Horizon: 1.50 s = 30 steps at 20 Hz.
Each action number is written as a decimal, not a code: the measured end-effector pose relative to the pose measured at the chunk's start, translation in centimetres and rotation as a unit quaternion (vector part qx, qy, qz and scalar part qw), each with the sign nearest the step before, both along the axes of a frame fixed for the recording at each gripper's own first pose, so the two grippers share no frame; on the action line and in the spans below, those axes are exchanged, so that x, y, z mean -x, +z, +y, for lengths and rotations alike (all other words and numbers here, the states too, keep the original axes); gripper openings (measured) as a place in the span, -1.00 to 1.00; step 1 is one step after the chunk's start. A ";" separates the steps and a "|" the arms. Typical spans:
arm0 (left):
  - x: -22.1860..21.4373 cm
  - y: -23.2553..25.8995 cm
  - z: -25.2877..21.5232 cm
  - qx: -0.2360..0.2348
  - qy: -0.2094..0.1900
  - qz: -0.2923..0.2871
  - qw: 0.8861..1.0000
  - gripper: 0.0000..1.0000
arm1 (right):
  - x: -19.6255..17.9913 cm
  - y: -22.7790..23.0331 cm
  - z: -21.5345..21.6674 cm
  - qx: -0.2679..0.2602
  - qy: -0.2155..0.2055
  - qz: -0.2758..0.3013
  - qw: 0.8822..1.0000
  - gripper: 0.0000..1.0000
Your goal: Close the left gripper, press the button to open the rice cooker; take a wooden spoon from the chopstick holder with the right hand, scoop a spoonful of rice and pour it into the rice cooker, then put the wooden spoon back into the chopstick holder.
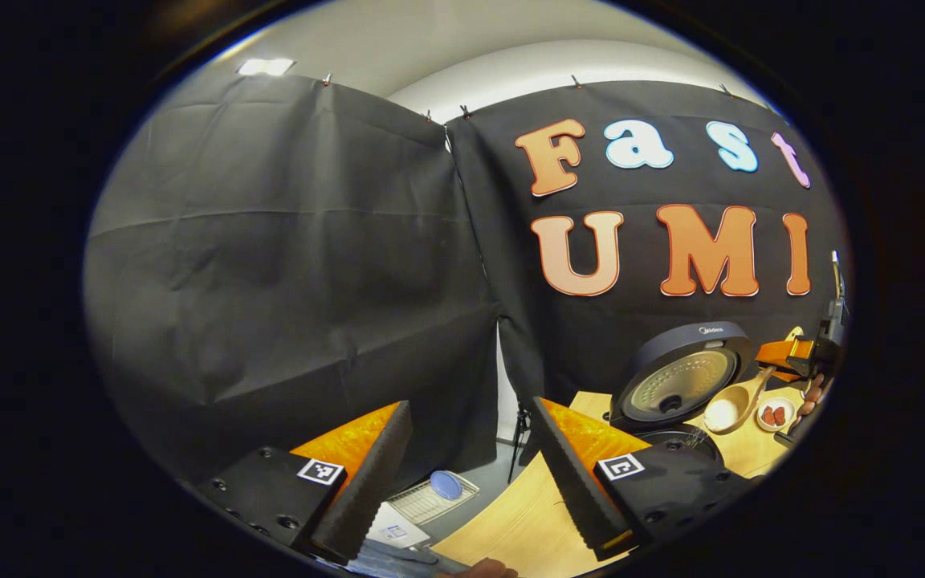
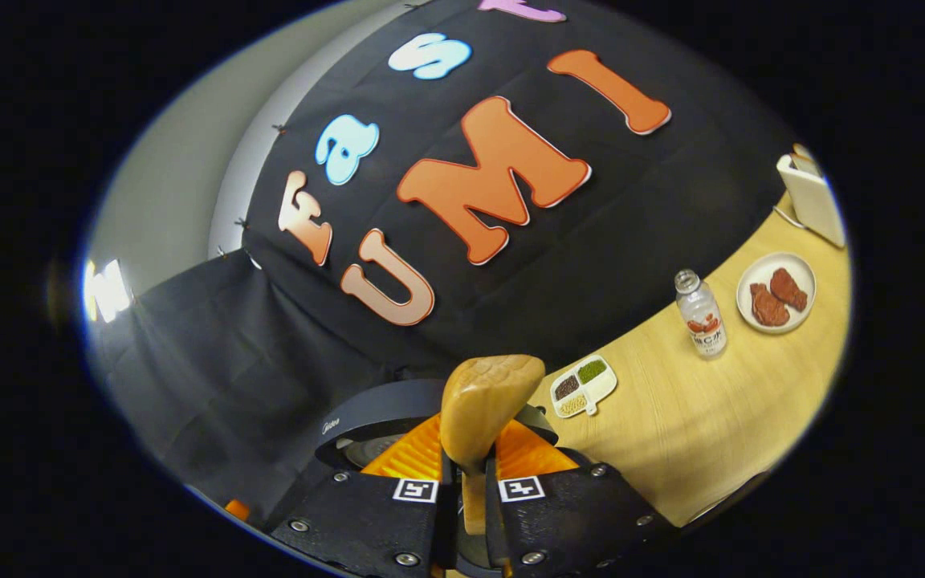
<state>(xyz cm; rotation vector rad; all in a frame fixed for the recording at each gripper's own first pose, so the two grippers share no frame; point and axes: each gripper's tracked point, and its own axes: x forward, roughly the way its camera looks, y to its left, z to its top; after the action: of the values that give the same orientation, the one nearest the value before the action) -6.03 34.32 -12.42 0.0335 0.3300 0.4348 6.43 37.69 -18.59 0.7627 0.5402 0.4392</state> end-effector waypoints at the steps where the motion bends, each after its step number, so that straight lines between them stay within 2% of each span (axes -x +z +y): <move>1: -0.1 -0.1 0.1 0.001 0.002 0.000 1.000 0.98 | 0.0 0.4 0.2 0.006 0.000 -0.016 1.000 -0.74; 11: 1.3 -1.3 1.9 0.020 0.011 0.002 1.000 0.98 | 1.4 1.2 2.3 0.080 0.033 -0.087 0.992 -0.77; 16: 1.6 -2.3 2.4 0.030 0.015 0.008 0.999 0.98 | 1.9 0.9 3.2 0.137 0.050 -0.130 0.981 -0.77; 21: 1.8 -3.2 3.3 0.035 0.021 0.014 0.999 0.98 | 2.4 1.2 4.6 0.197 0.082 -0.193 0.958 -0.77; 25: 2.0 -3.4 3.7 0.036 0.026 0.017 0.999 0.98 | 3.0 1.9 5.8 0.226 0.102 -0.234 0.940 -0.79; 30: 1.8 -3.5 3.2 0.029 0.019 0.019 0.999 0.98 | 4.3 3.7 6.7 0.256 0.129 -0.305 0.908 -0.80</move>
<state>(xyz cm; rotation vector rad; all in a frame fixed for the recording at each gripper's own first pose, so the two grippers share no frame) -7.80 37.55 -15.88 -0.0214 0.3810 0.4628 2.11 44.41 -14.90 0.0234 0.1440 0.7120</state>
